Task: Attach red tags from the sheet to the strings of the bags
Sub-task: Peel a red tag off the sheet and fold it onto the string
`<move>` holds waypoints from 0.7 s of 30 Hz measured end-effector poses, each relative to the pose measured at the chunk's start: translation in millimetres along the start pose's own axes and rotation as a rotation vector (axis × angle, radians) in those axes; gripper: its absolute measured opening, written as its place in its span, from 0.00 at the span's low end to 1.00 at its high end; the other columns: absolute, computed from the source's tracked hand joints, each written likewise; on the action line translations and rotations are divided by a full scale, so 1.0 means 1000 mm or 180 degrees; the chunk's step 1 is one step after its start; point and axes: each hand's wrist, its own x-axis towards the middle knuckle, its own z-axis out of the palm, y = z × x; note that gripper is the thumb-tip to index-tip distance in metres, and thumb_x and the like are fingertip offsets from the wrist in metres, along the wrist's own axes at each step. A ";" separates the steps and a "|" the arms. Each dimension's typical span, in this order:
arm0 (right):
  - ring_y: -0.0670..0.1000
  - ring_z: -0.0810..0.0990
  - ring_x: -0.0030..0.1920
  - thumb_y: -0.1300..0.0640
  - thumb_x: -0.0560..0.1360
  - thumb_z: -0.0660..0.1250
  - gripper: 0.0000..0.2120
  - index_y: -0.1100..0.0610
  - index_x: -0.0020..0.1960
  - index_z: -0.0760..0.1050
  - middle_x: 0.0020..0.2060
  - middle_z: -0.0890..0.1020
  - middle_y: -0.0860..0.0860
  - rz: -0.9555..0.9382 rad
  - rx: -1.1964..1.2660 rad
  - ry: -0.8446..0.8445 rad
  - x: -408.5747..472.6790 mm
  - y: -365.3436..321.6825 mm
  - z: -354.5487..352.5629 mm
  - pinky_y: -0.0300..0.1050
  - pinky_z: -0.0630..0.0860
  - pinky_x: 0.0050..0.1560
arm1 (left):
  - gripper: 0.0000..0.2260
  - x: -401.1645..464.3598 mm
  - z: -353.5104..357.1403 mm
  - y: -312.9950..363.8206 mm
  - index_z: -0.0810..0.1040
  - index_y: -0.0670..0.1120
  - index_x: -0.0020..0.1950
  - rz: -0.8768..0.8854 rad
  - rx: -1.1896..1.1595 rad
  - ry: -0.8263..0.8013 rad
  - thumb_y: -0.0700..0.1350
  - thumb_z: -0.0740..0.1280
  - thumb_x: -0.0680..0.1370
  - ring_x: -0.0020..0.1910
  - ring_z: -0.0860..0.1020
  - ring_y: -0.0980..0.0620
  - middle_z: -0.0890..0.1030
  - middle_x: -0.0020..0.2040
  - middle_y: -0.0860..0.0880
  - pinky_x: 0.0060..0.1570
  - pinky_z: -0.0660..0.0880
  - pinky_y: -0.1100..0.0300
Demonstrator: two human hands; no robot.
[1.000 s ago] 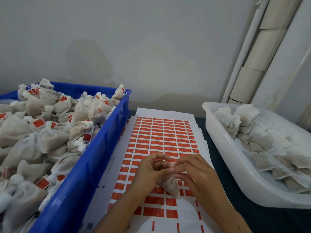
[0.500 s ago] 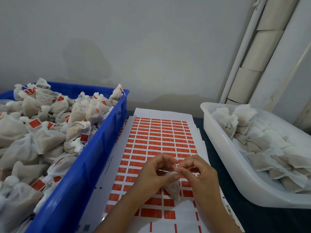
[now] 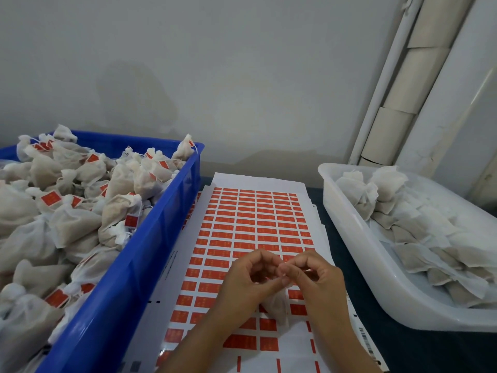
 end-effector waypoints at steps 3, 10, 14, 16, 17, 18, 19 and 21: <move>0.44 0.80 0.39 0.45 0.65 0.65 0.11 0.52 0.35 0.79 0.33 0.81 0.45 0.0032 0.0003 0.0018 0.000 0.002 0.000 0.31 0.76 0.40 | 0.06 0.001 -0.002 -0.001 0.79 0.48 0.46 -0.0111 -0.0224 -0.0075 0.42 0.72 0.70 0.41 0.81 0.55 0.82 0.38 0.54 0.41 0.77 0.67; 0.42 0.80 0.42 0.44 0.68 0.61 0.12 0.50 0.39 0.80 0.37 0.82 0.42 0.0247 0.0275 -0.0219 0.003 -0.003 0.000 0.27 0.74 0.38 | 0.08 0.004 -0.005 -0.004 0.80 0.50 0.44 -0.0398 -0.0167 0.0131 0.41 0.74 0.68 0.40 0.81 0.58 0.82 0.37 0.57 0.39 0.76 0.68; 0.40 0.80 0.46 0.44 0.66 0.65 0.12 0.47 0.46 0.78 0.43 0.82 0.38 0.0180 0.0218 -0.0546 0.003 -0.007 -0.001 0.29 0.75 0.41 | 0.09 0.005 -0.008 -0.004 0.79 0.50 0.46 -0.0394 -0.0160 0.0265 0.42 0.74 0.68 0.41 0.81 0.59 0.82 0.38 0.56 0.39 0.76 0.69; 0.39 0.79 0.48 0.44 0.66 0.66 0.13 0.46 0.49 0.76 0.45 0.81 0.37 0.0154 0.0032 -0.0669 0.001 -0.006 0.001 0.30 0.76 0.43 | 0.09 0.005 -0.009 -0.005 0.78 0.51 0.46 -0.0382 -0.0102 0.0320 0.41 0.74 0.69 0.42 0.81 0.59 0.82 0.38 0.56 0.39 0.76 0.70; 0.39 0.79 0.48 0.45 0.66 0.67 0.14 0.45 0.51 0.76 0.45 0.81 0.37 0.0162 -0.0030 -0.0715 0.000 -0.006 0.001 0.30 0.76 0.44 | 0.09 0.005 -0.009 -0.005 0.78 0.51 0.46 -0.0390 -0.0076 0.0353 0.40 0.73 0.69 0.42 0.81 0.59 0.82 0.38 0.56 0.39 0.76 0.70; 0.39 0.79 0.48 0.46 0.67 0.67 0.13 0.46 0.51 0.75 0.46 0.80 0.38 0.0173 -0.0062 -0.0746 0.000 -0.005 0.002 0.31 0.76 0.44 | 0.09 0.006 -0.010 -0.005 0.78 0.51 0.45 -0.0399 -0.0061 0.0382 0.40 0.73 0.70 0.42 0.81 0.59 0.82 0.38 0.57 0.38 0.76 0.71; 0.39 0.79 0.48 0.48 0.68 0.67 0.12 0.46 0.51 0.75 0.46 0.80 0.39 0.0176 -0.0070 -0.0762 0.000 -0.005 0.002 0.31 0.76 0.44 | 0.09 0.006 -0.010 -0.005 0.78 0.51 0.45 -0.0404 -0.0054 0.0404 0.40 0.73 0.70 0.42 0.81 0.60 0.82 0.38 0.57 0.37 0.75 0.71; 0.39 0.79 0.49 0.53 0.71 0.68 0.09 0.47 0.51 0.75 0.46 0.80 0.41 0.0147 -0.0047 -0.0753 0.000 -0.006 0.002 0.31 0.76 0.44 | 0.08 0.006 -0.011 -0.005 0.78 0.51 0.45 -0.0399 -0.0067 0.0429 0.41 0.73 0.70 0.42 0.81 0.60 0.82 0.38 0.56 0.37 0.75 0.72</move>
